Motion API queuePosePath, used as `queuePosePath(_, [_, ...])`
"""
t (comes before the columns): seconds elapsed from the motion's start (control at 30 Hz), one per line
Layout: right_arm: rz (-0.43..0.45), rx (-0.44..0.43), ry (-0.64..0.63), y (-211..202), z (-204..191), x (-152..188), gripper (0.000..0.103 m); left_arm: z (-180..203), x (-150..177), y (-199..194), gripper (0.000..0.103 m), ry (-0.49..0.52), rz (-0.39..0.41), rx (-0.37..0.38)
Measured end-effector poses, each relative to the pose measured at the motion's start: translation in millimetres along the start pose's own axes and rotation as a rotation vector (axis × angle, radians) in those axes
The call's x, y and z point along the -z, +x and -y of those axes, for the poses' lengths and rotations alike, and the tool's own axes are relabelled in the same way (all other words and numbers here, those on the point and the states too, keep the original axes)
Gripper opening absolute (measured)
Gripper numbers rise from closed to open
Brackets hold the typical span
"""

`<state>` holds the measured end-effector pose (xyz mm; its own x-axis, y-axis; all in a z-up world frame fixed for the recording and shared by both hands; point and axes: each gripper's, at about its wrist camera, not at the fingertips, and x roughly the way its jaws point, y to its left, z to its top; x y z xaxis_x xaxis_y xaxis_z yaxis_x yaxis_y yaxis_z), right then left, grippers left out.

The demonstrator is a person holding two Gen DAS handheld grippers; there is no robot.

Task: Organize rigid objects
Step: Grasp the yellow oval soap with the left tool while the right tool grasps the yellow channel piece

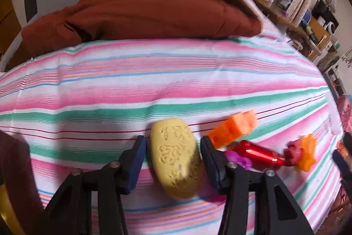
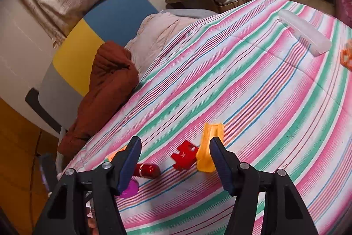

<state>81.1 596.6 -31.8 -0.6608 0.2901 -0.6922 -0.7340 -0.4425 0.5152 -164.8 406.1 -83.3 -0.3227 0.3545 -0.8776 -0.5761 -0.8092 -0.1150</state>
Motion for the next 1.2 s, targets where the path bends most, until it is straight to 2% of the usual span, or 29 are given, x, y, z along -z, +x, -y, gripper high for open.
queuePosePath(0.07, [0.017, 0.0, 0.044, -3.4, 9.5, -3.4, 0.065, -2.3, 3.0, -2.2, 0.05, 0.004, 0.027, 0.012])
queuePosePath(0.1, [0.019, -0.003, 0.07, -4.1, 14.9, -5.0, 0.065, -5.2, 5.1, -4.3, 0.044, -0.002, 0.029, 0.019])
queuePosePath(0.23, [-0.019, -0.004, 0.126, 3.3, 26.9, -7.0, 0.065, -9.3, 13.4, -12.1, 0.043, 0.02, 0.016, 0.01])
queuePosePath(0.3, [-0.041, 0.002, 0.125, 8.0, 27.2, -6.2, 0.065, -6.0, 22.3, -17.8, 0.043, 0.066, 0.016, -0.025])
queuePosePath(0.5, [-0.049, 0.028, 0.091, 11.9, 24.6, -5.0, 0.062, -3.0, 58.5, -40.2, 0.043, 0.084, 0.012, -0.042])
queuePosePath(0.57, [-0.054, 0.034, 0.091, 14.3, 26.3, -5.1, 0.054, 0.9, 71.2, -45.9, 0.043, 0.092, 0.014, -0.031])
queuePosePath(0.67, [-0.083, 0.039, 0.084, 22.3, 27.8, -3.7, 0.049, 7.0, 96.7, -57.4, 0.042, 0.11, 0.044, -0.019])
queuePosePath(0.8, [-0.111, 0.053, 0.081, 31.2, 28.7, -1.5, 0.049, 15.9, 123.1, -66.3, 0.039, 0.153, 0.092, -0.028])
queuePosePath(0.93, [-0.122, 0.06, 0.041, 37.8, 22.8, 0.1, 0.049, 20.9, 135.5, -68.5, 0.038, 0.184, 0.14, -0.04])
queuePosePath(1.2, [-0.133, 0.139, -0.022, 49.9, 24.0, 0.8, 0.049, 15.8, 133.0, -67.0, 0.038, 0.141, 0.146, -0.007])
